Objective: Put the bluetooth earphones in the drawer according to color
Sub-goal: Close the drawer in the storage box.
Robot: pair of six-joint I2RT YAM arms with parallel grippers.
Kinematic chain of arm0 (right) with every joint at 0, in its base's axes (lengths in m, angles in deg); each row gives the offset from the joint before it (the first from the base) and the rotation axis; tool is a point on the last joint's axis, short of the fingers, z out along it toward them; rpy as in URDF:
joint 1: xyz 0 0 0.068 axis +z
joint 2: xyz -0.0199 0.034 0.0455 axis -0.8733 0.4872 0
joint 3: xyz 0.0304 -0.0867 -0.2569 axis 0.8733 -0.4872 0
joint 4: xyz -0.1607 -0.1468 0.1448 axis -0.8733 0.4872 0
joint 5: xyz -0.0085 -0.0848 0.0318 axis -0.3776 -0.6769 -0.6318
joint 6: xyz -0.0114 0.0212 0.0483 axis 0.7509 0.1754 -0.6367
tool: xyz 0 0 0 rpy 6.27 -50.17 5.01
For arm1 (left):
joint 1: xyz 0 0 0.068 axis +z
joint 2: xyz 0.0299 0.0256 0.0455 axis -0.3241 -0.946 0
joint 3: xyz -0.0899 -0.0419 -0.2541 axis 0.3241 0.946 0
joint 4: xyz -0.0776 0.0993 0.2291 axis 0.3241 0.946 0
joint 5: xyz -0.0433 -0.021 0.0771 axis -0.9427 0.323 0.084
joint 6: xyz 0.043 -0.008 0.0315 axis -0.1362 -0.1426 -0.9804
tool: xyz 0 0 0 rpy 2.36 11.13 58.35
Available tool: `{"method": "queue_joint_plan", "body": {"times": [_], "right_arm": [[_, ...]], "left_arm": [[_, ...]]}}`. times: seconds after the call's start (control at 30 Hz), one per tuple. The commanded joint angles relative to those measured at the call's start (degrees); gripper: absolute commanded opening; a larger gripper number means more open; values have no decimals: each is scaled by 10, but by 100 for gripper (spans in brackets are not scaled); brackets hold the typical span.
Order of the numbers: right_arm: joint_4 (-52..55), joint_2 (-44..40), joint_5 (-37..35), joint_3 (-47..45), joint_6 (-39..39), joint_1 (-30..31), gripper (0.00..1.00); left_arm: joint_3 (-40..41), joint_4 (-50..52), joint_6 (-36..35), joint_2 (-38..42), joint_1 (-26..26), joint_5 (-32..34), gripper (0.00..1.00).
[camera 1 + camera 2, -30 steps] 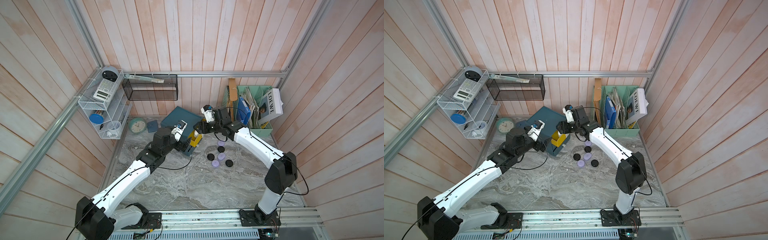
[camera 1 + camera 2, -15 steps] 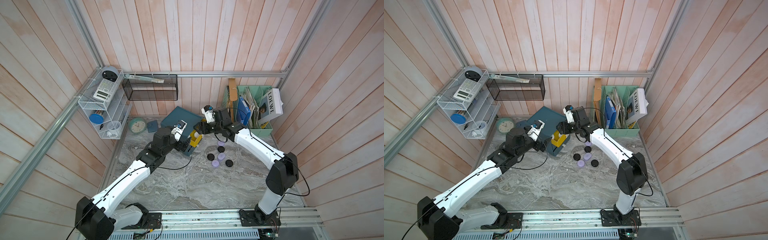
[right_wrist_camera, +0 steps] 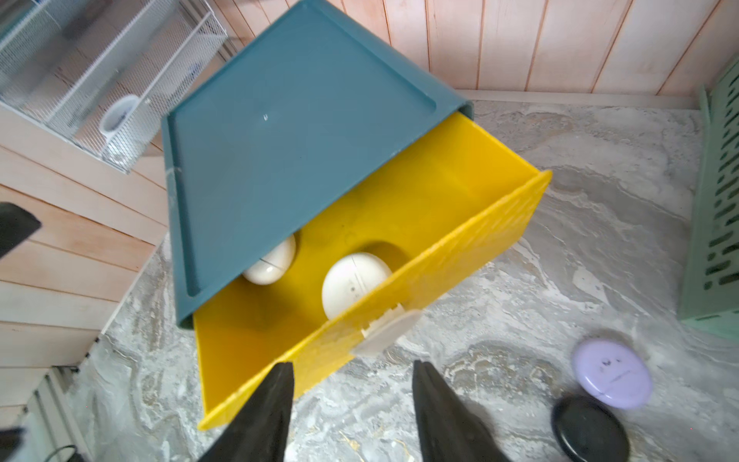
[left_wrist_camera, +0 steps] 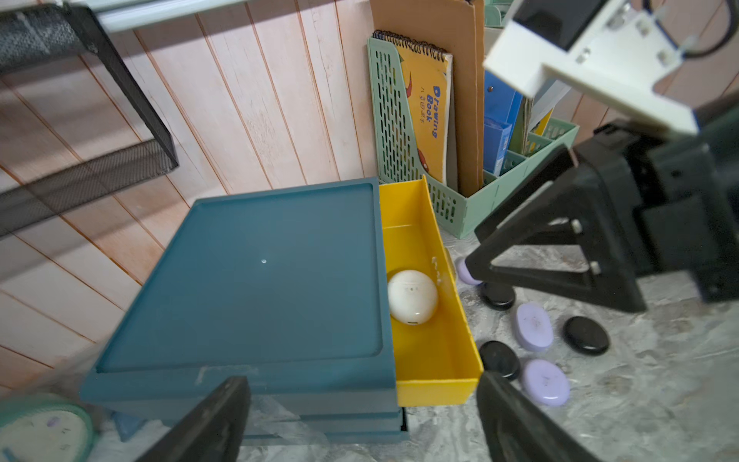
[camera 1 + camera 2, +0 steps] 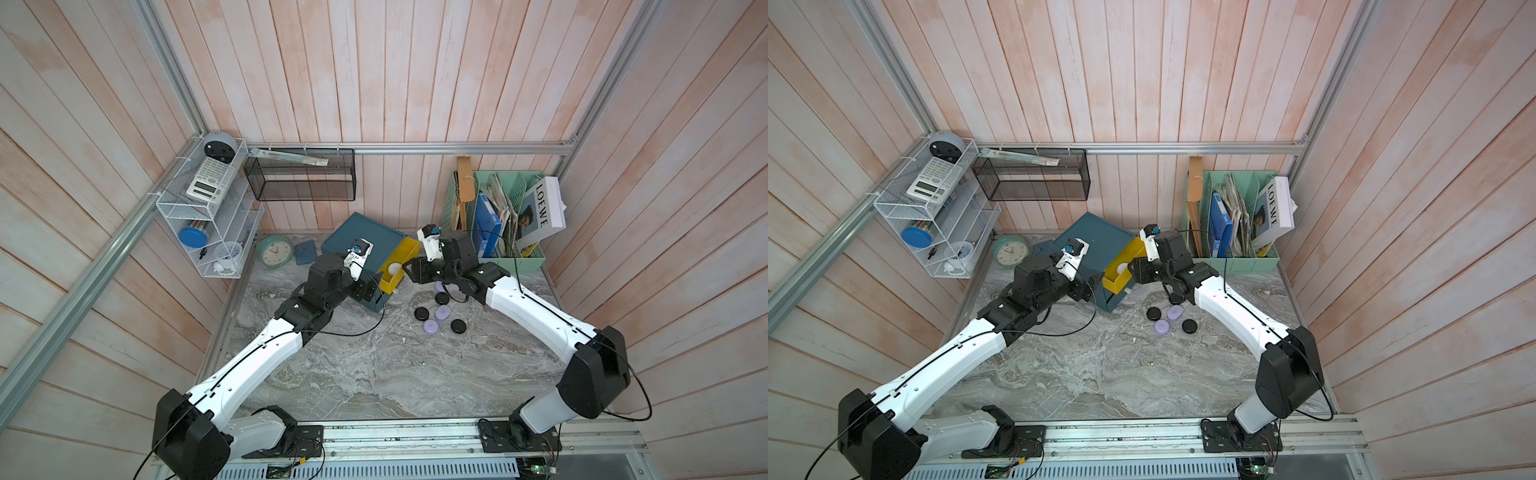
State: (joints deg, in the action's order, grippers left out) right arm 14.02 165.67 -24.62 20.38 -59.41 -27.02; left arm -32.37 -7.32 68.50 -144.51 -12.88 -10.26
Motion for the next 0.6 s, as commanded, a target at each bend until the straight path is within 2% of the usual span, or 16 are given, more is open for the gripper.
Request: {"method": "queue_joint_plan", "body": {"times": [0.0,0.1,0.2,0.27,0.43,0.57], "right_arm": [[-17,-18,-14,-23,-4,-3,43],[-20,-25,-15,-40,-7,-4,32],[-26,-29,-15,-53,-11,-6,21],[-29,-27,-12,-56,-14,-6,14],[-42,-20,-7,-60,-21,-6,0],[-57,-9,0,-59,-30,-7,0]], "left_arm": [[1,-14,15,-10,5,-18,77],[1,-16,19,-16,6,-26,62],[3,-21,23,-20,7,-17,28],[4,-24,25,-24,8,-5,13],[3,-25,33,-41,11,5,0],[-5,-12,37,-60,12,6,0]]}}
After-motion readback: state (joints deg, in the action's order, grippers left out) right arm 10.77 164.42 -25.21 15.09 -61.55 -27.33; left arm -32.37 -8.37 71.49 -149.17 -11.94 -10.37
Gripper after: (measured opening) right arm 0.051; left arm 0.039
